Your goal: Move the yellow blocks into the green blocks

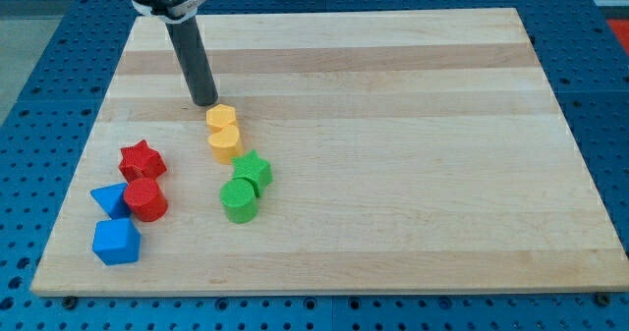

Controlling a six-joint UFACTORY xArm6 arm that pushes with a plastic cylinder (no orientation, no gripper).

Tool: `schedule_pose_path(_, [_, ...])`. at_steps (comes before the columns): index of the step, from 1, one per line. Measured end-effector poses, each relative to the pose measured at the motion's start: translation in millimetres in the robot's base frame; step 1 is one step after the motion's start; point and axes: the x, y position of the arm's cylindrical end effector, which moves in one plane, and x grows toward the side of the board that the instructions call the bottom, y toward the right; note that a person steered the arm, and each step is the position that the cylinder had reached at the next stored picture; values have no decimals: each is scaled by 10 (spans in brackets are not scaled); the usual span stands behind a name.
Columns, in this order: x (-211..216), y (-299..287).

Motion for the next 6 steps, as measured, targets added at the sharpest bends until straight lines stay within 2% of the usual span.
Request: schedule_pose_path(6, [726, 340])
